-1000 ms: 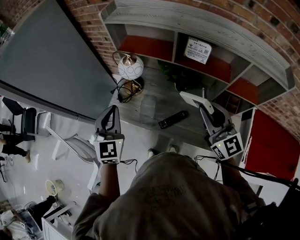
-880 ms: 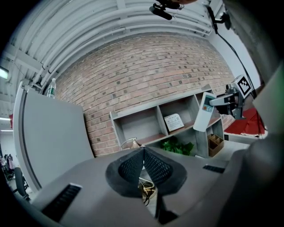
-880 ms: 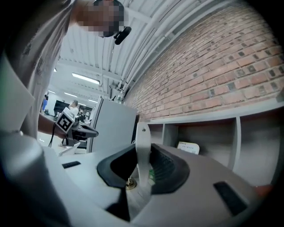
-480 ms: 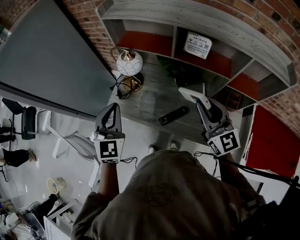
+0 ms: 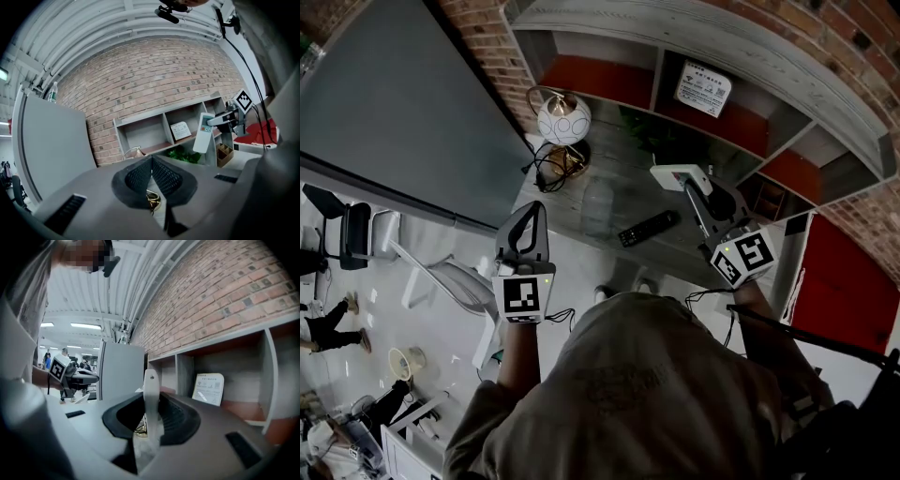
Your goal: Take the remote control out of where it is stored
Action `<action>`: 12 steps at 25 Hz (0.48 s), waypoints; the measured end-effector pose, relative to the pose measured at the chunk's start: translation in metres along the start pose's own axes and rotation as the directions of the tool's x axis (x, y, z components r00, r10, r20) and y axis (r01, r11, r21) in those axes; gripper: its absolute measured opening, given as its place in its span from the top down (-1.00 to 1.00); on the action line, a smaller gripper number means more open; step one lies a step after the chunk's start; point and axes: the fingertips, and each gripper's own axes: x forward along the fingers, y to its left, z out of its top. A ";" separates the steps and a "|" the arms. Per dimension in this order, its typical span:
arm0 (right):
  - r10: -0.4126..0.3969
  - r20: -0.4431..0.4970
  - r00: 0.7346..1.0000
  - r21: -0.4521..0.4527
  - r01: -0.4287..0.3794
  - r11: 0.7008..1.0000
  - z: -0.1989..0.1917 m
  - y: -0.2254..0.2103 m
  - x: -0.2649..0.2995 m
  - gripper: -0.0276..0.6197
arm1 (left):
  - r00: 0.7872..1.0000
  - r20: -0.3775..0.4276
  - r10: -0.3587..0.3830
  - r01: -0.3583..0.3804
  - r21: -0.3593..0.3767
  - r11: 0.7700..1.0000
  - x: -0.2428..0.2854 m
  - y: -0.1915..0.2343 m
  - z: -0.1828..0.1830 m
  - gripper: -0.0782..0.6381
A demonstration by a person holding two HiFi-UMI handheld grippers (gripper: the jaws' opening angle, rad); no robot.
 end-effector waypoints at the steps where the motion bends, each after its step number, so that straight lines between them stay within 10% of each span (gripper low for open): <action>1: 0.006 -0.014 1.000 0.025 -0.006 1.000 -0.006 -0.003 0.006 0.63 | 1.000 0.009 -0.001 0.001 -0.019 1.000 0.000 -0.002 0.002 0.75; 12: 0.073 -0.299 0.951 0.105 -0.044 0.994 -0.113 -0.011 0.067 0.63 | 0.999 -0.006 -0.044 0.043 -0.069 0.997 0.003 -0.025 -0.008 0.75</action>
